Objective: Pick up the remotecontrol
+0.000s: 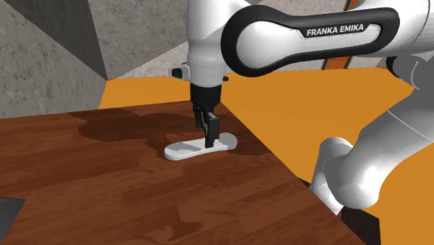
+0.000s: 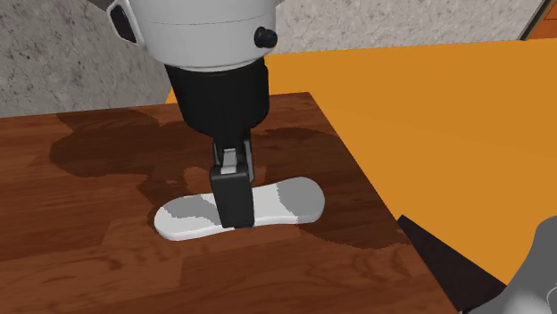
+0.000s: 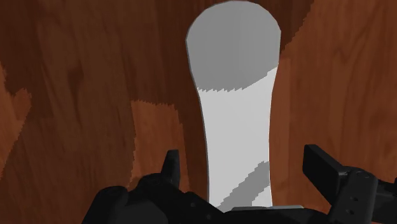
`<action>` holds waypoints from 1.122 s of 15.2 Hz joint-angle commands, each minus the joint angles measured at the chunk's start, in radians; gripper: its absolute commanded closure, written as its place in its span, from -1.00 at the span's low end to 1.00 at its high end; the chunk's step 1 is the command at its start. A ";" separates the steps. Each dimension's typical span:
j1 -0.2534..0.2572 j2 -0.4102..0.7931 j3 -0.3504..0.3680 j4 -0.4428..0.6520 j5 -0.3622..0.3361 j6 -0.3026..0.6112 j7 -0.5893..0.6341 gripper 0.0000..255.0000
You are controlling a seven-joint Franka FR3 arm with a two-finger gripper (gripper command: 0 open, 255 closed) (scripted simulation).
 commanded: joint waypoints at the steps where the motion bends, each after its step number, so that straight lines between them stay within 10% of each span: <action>1: 0.002 -0.003 0.002 -0.029 0.002 0.026 -0.001 -1.00; 6: 0.004 -0.002 0.005 -0.076 0.004 0.074 -0.001 -1.00; 7: 0.004 -0.001 0.006 -0.076 0.004 0.075 0.000 1.00; 17: 0.003 -0.003 0.004 -0.063 0.003 0.061 -0.001 1.00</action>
